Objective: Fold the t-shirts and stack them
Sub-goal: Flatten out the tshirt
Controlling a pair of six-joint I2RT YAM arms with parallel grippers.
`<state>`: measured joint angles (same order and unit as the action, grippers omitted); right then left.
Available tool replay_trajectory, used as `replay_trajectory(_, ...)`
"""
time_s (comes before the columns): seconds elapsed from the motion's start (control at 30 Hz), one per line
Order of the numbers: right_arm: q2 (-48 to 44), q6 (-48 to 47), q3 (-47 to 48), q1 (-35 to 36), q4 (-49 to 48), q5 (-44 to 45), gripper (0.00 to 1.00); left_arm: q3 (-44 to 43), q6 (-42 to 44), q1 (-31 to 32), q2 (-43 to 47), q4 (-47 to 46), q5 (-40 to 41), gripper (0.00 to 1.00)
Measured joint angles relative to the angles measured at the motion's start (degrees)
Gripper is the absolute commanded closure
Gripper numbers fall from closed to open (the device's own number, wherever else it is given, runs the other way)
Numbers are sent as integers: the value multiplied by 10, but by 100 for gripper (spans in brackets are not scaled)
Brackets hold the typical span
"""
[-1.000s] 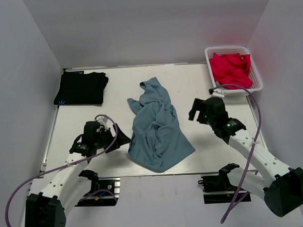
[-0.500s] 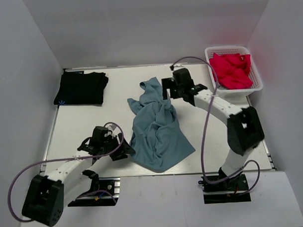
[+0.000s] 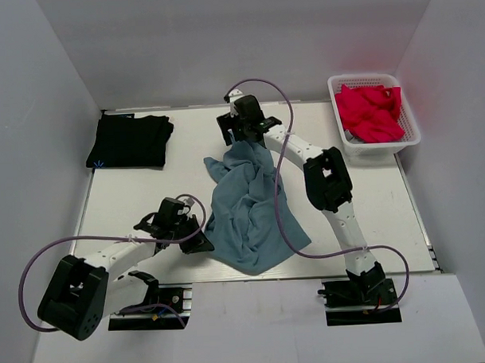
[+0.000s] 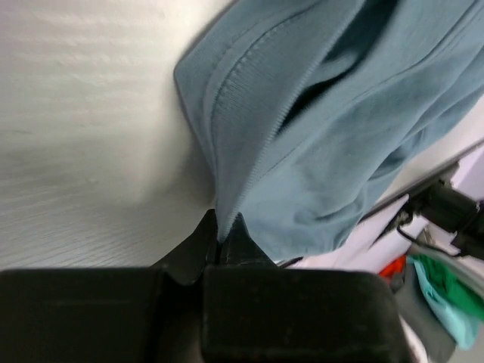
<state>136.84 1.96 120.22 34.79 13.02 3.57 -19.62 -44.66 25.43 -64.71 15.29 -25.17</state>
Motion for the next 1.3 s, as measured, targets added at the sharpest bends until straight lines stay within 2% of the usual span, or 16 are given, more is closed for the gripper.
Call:
replay_trajectory(0.03,6,-1,0,2,9,9,13,-6,2,0,0,7,8,100)
replay_trajectory(0.13,5,2,-24,7,22,38,11,-15,3,0,7,19,25,100)
replay_trajectory(0.23,-56,19,-141,7,5,70,10,-19,4,0,13,25,34,100)
replay_trajectory(0.37,-226,54,-353,5,-13,107,10,-19,9,0,13,28,38,100)
replay_trajectory(0.53,-455,130,-516,4,-54,134,10,-23,15,0,17,28,38,100)
replay_trajectory(0.63,-574,189,-627,4,-38,136,10,-23,22,0,30,28,38,100)
replay_trajectory(0.73,-635,243,-722,5,31,137,10,-28,28,0,42,29,38,100)
replay_trajectory(0.9,-682,281,-821,7,131,114,10,-29,34,0,55,28,35,100)
replay_trajectory(1.07,-671,285,-843,32,120,53,11,-29,35,0,74,28,30,100)
replay_trajectory(1.2,-617,285,-840,60,87,16,17,-29,36,0,94,28,26,100)
replay_trajectory(1.3,-597,284,-832,79,53,8,31,-29,37,0,103,27,22,100)
